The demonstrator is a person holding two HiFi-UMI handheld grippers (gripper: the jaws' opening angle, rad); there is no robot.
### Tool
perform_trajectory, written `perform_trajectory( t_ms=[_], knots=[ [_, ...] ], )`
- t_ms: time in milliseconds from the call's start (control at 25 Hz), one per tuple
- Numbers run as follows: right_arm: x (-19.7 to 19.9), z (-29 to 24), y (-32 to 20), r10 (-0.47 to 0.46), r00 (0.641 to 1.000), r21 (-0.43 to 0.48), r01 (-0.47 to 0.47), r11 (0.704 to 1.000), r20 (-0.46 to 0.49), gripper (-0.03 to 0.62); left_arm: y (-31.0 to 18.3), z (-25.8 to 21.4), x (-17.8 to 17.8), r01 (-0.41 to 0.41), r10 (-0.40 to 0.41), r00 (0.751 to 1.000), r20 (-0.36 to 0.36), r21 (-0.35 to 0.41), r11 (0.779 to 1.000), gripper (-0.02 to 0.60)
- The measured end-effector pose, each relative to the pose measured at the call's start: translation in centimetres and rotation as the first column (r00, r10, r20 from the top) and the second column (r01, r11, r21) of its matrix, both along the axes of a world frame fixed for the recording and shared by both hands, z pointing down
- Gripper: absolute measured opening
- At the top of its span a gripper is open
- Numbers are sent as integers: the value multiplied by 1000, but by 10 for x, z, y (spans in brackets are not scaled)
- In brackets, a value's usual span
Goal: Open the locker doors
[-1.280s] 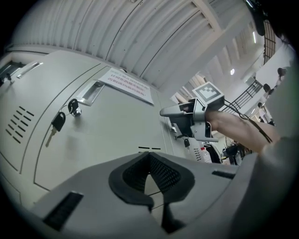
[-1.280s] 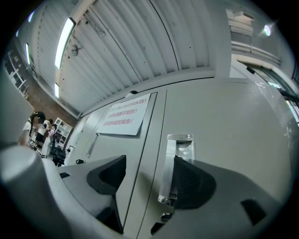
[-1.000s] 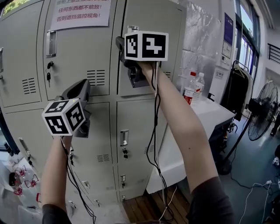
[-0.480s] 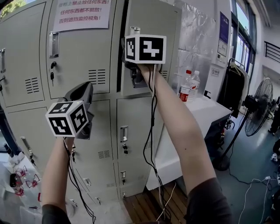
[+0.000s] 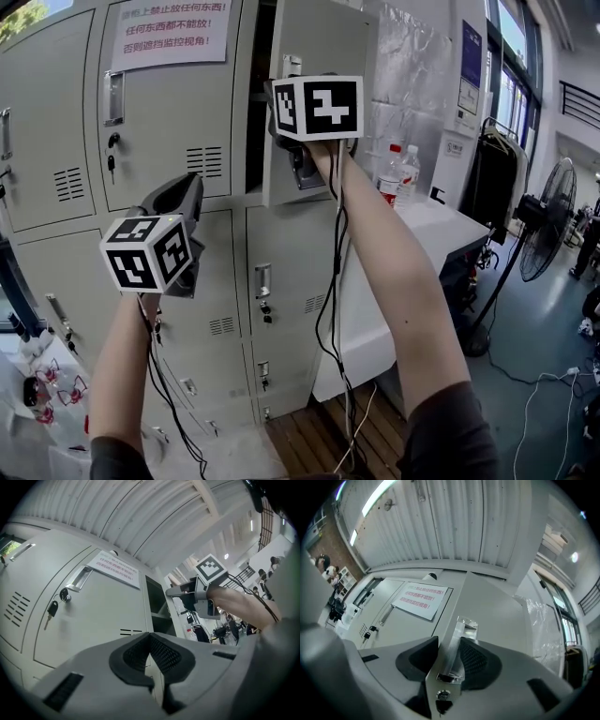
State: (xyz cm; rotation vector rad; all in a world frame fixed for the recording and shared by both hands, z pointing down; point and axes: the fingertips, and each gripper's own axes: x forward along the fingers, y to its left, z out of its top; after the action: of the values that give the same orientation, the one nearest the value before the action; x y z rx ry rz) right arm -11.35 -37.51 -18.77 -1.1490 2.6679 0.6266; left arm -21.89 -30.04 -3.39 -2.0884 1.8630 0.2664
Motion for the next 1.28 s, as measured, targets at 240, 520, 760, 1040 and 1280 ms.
perform_trajectory(
  t_ms=[240, 520, 760, 1040, 1280],
  knots=[
    [18, 0, 18, 112, 991, 147, -102, 984, -66, 167, -5, 9, 11, -35, 35, 999, -28, -21, 999, 8],
    [41, 2, 33, 190, 978, 227, -167, 960, -82, 166, -3, 13, 29, -75, 74, 997, -33, -36, 997, 8],
    [64, 5, 45, 233, 969, 243, -208, 947, -83, 117, 4, 12, 45, -112, 111, 993, -30, -37, 993, 9],
    [97, 7, 51, 271, 960, 232, -249, 940, -70, 104, 7, 11, 71, -160, 160, 987, -24, -35, 986, 8],
    [137, 6, 54, 298, 953, 213, -280, 936, -58, 100, 5, 10, 100, -215, 215, 976, -16, -34, 976, 8]
  ],
)
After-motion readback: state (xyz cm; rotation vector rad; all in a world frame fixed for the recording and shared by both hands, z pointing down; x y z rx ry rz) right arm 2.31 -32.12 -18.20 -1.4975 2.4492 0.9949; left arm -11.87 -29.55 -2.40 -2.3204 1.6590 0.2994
